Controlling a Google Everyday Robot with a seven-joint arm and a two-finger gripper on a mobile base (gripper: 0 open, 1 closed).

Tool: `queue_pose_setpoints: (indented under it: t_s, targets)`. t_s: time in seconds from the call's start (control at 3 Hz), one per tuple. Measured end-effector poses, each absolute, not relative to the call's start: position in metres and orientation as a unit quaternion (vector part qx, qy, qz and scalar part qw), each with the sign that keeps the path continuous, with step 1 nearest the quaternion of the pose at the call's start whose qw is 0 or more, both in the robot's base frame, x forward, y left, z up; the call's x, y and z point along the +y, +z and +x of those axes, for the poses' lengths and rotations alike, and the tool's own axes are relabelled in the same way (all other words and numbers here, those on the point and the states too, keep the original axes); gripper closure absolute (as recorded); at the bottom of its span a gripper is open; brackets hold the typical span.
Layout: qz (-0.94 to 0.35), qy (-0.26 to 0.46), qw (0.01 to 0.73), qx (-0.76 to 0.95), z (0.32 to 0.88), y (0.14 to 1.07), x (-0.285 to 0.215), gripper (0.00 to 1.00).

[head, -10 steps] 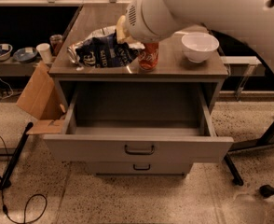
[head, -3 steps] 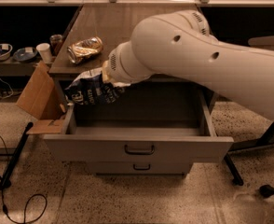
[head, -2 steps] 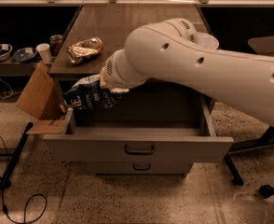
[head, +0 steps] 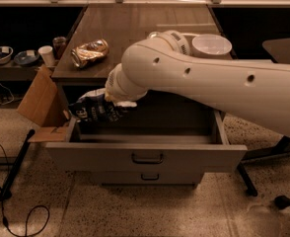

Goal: Place blue chip bag into top drawer

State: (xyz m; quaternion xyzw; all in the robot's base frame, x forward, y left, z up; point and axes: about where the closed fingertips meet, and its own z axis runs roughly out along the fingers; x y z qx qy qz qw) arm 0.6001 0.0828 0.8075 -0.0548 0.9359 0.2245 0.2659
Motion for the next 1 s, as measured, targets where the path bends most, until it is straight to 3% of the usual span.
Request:
queue_pose_setpoints:
  t_s: [1.0]
  targets:
    - [0.096, 0.218, 0.226, 0.945, 0.643, 0.745, 0.073, 1.00]
